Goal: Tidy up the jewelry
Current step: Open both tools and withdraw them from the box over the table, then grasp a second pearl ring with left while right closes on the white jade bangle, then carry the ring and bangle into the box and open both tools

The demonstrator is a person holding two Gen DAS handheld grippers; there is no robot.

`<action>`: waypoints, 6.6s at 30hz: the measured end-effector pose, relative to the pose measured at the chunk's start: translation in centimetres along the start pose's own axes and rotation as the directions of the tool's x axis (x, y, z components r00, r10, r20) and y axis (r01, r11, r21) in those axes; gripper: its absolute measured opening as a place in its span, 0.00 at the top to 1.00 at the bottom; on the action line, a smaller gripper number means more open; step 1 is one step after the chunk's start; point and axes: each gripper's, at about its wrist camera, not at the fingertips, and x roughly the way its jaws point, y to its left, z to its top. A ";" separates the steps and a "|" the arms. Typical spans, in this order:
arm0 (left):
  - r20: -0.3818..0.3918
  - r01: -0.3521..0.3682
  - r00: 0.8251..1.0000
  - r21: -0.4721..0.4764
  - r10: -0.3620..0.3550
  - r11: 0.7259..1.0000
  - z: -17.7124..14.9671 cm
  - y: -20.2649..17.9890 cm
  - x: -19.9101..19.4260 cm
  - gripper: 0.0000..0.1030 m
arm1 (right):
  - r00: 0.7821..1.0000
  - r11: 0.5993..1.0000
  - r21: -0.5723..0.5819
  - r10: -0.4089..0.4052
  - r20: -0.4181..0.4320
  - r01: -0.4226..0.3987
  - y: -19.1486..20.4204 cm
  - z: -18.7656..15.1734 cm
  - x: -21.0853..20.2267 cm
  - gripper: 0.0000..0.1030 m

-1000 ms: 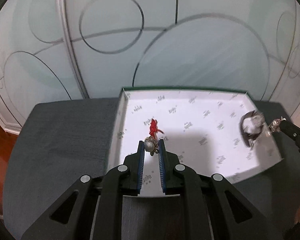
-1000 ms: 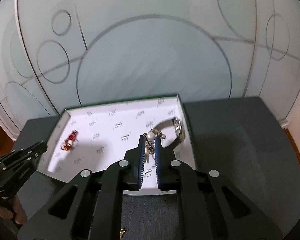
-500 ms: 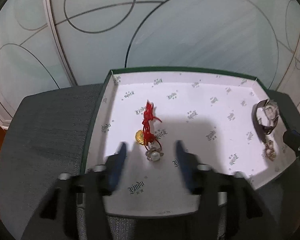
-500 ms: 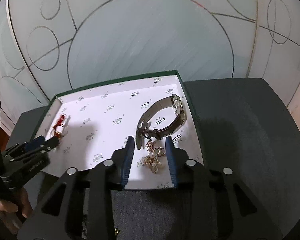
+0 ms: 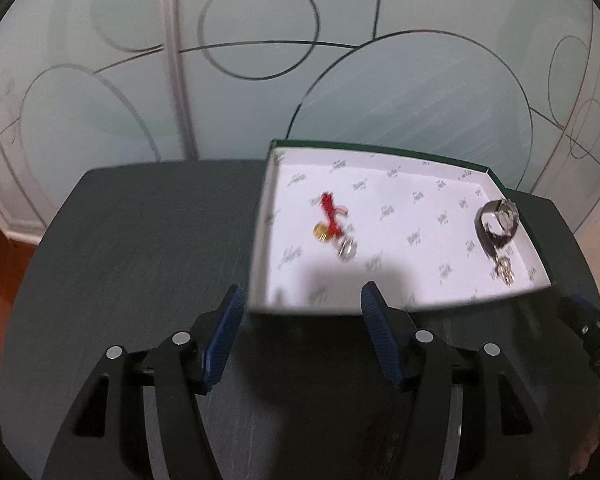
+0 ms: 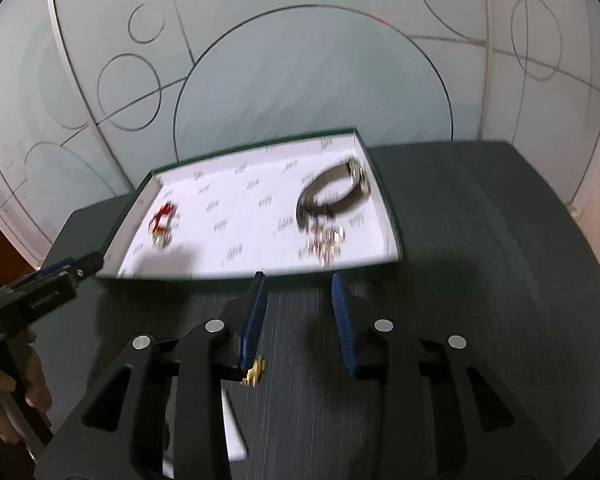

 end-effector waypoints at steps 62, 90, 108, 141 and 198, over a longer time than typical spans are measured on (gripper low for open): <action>-0.106 0.055 0.993 0.025 -0.052 0.998 -16.7 -2.6 -7.9 0.63 | 0.996 0.998 -0.047 0.041 -0.081 -0.045 1.1 -11.2 -7.6 0.67; -0.077 -0.046 0.996 -0.065 0.041 0.997 -16.0 2.9 -7.9 0.80 | 0.986 0.973 -0.190 0.107 -0.126 -0.130 9.0 -13.6 -6.7 0.39; -0.077 -0.062 0.996 -0.098 0.054 0.993 -16.1 4.3 -7.6 0.80 | 0.992 0.956 -0.289 0.019 -0.122 -0.053 11.4 -15.6 -4.5 0.31; -0.042 -0.005 0.999 -0.042 0.003 0.999 -13.0 1.0 -7.0 0.84 | 0.998 0.992 -0.114 -0.059 0.004 0.059 2.2 -9.4 -6.1 0.32; -0.027 -0.026 0.999 0.097 0.028 0.995 3.6 -4.6 9.7 0.77 | 0.997 0.988 -0.153 -0.038 -0.072 0.027 4.8 4.0 11.1 0.31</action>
